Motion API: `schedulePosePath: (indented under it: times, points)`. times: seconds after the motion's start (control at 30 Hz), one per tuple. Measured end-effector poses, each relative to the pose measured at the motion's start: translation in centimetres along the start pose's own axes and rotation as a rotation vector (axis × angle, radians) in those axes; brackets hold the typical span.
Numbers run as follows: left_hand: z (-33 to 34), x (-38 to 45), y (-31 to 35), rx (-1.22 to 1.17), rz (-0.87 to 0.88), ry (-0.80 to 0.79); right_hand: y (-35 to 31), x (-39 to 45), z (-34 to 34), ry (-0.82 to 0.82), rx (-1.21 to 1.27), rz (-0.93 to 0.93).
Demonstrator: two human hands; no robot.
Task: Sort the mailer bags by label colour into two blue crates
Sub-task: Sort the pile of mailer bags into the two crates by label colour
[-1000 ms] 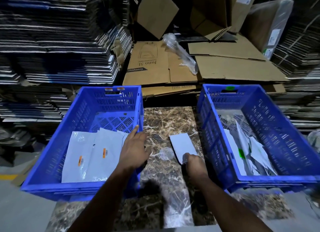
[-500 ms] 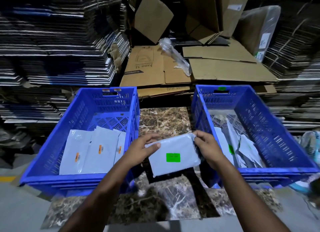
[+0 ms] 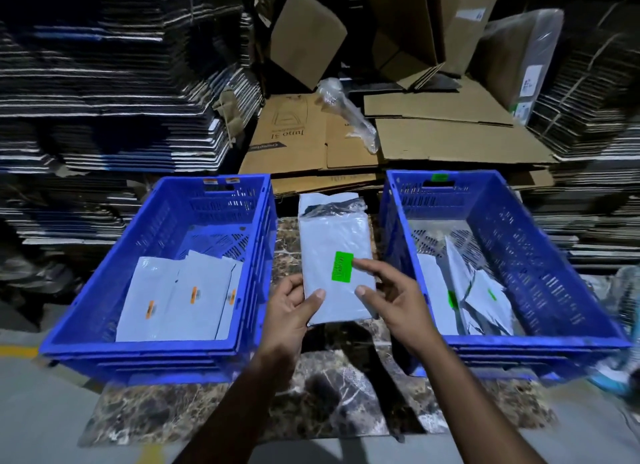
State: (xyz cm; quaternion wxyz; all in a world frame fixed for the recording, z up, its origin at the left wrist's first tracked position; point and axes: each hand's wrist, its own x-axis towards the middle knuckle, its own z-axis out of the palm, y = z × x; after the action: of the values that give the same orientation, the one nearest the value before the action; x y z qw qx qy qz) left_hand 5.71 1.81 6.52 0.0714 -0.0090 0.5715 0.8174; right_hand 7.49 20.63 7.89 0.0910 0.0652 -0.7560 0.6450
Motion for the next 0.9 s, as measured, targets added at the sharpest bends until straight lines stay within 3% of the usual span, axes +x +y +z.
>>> schedulePosePath:
  times: [0.13, 0.23, 0.33, 0.47, 0.53, 0.63, 0.73, 0.83, 0.9]
  points:
    - [2.1, 0.3, -0.9, 0.115, -0.011, -0.085, 0.6, -0.9, -2.9, 0.011, -0.027, 0.026]
    - [3.8, 1.0, -2.7, 0.171, -0.073, -0.071, 1.5, -0.9, -7.4, 0.214, -0.119, 0.055]
    - [5.4, 1.4, -4.6, 0.310, -0.072, -0.075, 2.8, -1.2, -14.0, 0.377, -0.284, 0.144]
    - [8.3, 1.4, -6.1, 0.425, -0.081, -0.186, 4.0, -2.2, -21.1, 0.435, -0.445, 0.382]
    - [9.5, 1.7, -6.8, 0.485, -0.069, -0.237, 4.8, -2.2, -22.9, 0.311, -0.646, 0.516]
    - [11.3, 1.9, -7.7, 0.598, -0.023, -0.286, 5.0, -1.8, -23.2, -0.116, -1.003, 0.689]
    - [12.3, 1.7, -8.4, 0.605, -0.005, -0.273, 4.8, -1.3, -22.9, -0.352, -1.120, 0.689]
    - [12.3, 1.7, -8.8, 0.600, -0.002, -0.241, 4.8, -0.8, -22.8, -0.383, -1.144, 0.658]
    - [12.1, 1.5, -8.6, 0.602, 0.003, -0.233, 4.8, -0.6, -22.5, -0.279, -1.147, 0.600]
